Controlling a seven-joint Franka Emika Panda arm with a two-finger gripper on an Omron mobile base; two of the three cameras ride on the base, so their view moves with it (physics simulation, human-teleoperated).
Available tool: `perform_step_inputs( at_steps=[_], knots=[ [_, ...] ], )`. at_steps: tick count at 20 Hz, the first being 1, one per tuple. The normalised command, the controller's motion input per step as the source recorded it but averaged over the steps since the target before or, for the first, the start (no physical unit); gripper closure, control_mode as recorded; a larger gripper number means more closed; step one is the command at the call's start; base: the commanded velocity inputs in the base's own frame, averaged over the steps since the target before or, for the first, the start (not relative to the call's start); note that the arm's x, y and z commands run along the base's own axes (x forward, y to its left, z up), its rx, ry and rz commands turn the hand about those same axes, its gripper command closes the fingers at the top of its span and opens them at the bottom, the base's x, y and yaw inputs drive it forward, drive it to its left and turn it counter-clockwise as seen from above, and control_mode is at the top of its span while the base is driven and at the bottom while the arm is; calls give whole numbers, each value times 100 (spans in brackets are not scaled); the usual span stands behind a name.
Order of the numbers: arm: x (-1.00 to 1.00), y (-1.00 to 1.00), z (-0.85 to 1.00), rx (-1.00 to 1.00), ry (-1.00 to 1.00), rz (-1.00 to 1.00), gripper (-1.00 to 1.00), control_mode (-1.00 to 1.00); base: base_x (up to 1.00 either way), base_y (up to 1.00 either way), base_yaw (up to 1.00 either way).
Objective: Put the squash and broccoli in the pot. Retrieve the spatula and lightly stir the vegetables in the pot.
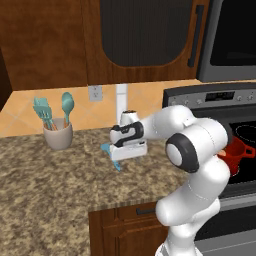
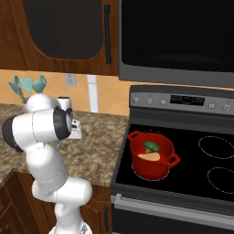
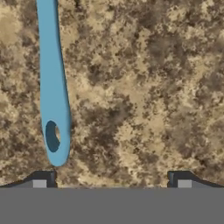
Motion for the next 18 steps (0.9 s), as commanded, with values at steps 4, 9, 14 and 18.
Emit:
perform_step_inputs(
  at_steps=[4, 9, 14, 18],
  knots=[
    [0, 0, 0, 0, 0, 0, -100, -100, 0, 0, 0],
    [4, 13, -7, 0, 0, 0, -100, -100, 0, 0, 0],
    [0, 21, -13, 0, -1, 0, -100, -100, 0, 0, 0],
    [0, 14, -11, 0, 0, -1, -100, -100, 0, 0, 0]
  ],
)
